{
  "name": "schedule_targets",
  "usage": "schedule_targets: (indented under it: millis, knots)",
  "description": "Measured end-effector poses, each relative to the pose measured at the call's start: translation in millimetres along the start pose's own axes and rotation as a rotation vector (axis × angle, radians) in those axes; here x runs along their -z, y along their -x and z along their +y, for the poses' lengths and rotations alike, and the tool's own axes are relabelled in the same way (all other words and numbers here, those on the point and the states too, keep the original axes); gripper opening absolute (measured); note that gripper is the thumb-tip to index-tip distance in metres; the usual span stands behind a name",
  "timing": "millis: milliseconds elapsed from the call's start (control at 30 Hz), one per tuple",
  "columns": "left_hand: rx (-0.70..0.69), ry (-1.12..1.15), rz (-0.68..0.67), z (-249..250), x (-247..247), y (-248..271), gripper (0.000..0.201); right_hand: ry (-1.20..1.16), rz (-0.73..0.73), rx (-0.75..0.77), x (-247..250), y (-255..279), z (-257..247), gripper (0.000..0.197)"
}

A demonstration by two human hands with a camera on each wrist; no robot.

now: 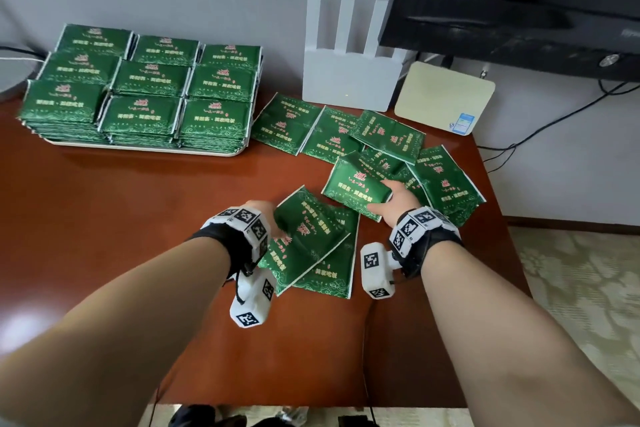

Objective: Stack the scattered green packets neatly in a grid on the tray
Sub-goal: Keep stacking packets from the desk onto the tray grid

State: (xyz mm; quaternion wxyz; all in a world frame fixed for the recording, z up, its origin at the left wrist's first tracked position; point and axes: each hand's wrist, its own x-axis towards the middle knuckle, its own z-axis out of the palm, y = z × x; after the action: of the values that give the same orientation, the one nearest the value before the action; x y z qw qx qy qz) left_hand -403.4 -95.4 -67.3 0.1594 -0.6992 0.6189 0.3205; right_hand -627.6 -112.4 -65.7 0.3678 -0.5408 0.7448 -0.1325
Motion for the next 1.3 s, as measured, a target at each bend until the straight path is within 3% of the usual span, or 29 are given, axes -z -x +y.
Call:
schedule_targets:
  millis: [100,200,267,333,500,567,633,733,833,933,1133,1300]
  knots:
    - [0.016,0.332,0.047,-19.6,15.0,9.1,0.031,-0.025,0.055,0.073,9.6,-0.2,-12.9,0.053]
    - [0.077,0.728,0.085,-40.3,32.6,17.7,0.02,-0.055,0.097,0.138,17.0,-1.4,-27.7,0.033]
    - [0.101,1.0,0.101,-52.4,44.3,24.0,0.024,-0.066,0.097,0.159,18.7,-1.5,-36.8,0.029]
    - [0.109,1.132,0.142,-62.8,49.9,26.5,0.041,-0.082,0.074,0.158,18.3,-0.2,-42.1,0.034]
    - [0.103,0.813,0.342,-81.7,38.9,25.6,0.072,0.253,-0.021,0.205,4.6,1.9,-38.9,0.044]
    - [0.078,0.698,0.333,-88.3,33.2,24.1,0.081,0.356,-0.05,0.178,-0.6,1.6,-37.6,0.039]
    - [0.058,0.56,0.297,-91.0,32.1,25.7,0.07,0.426,-0.07,0.154,-2.3,1.5,-38.7,0.031]
    - [0.037,0.394,0.306,-93.7,35.0,25.9,0.034,0.422,-0.038,0.161,0.6,-0.5,-40.8,0.036]
    - [0.019,0.429,0.367,-98.8,38.0,20.9,0.017,0.318,0.008,0.208,6.5,-2.7,-43.1,0.039]
    - [0.015,0.43,0.41,-99.5,38.4,13.5,0.019,0.288,-0.008,0.21,5.0,-2.5,-41.2,0.037]
    - [0.073,0.517,0.249,-92.9,18.7,7.5,0.028,0.255,-0.089,0.086,-11.1,-6.1,-23.7,0.035]
    - [0.125,0.572,0.203,-87.4,10.0,-2.7,0.036,0.223,-0.095,0.055,-14.7,-13.2,-19.6,0.037]
